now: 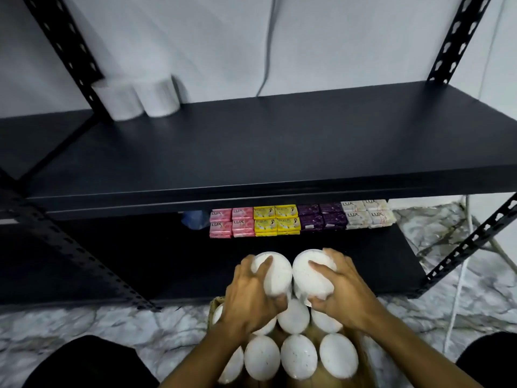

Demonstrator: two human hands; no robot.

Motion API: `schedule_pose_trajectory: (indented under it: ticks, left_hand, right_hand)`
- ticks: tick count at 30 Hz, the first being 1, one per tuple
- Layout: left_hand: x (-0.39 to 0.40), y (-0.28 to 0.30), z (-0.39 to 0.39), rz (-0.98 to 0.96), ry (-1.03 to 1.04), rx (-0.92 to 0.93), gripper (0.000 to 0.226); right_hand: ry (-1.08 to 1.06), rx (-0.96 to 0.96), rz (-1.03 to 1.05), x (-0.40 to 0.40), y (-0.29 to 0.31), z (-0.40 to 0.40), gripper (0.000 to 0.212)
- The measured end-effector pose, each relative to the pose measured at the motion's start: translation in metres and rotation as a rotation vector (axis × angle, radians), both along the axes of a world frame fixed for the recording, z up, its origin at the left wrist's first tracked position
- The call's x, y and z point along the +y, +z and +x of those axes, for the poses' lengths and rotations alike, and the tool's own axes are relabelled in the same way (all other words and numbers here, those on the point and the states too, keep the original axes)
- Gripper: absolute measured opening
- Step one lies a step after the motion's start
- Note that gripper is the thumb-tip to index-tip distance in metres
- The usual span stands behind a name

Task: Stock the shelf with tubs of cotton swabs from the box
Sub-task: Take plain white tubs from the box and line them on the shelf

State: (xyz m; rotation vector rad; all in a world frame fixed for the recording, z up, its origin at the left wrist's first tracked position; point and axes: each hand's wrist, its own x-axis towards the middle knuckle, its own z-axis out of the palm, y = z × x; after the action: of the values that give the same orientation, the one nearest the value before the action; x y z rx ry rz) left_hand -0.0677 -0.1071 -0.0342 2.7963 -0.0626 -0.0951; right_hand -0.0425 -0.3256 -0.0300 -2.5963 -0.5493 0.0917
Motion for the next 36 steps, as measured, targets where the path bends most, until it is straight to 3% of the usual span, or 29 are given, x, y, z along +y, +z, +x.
schedule_pose_trajectory:
  ticks: [16,27,30,36]
  left_hand:
    - [0.071,0.159,-0.055,-0.025,0.097,-0.250,0.092]
    - [0.101,0.271,-0.047,0.035,0.164,-0.401,0.084]
    - [0.108,0.289,-0.030,0.033,0.181,-0.386,0.075]
    - [0.125,0.291,0.009,0.037,0.201,-0.311,0.081]
  right_hand:
    - [0.094,-0.313,0.140,0.066,0.157,-0.030,0.071]
    - [0.106,-0.352,0.168,0.101,0.274,-0.012,0.067]
    - [0.085,-0.342,0.193,0.112,0.288,0.006,0.068]
    - [0.048,-0.285,0.202,0.137,0.283,0.043,0.074]
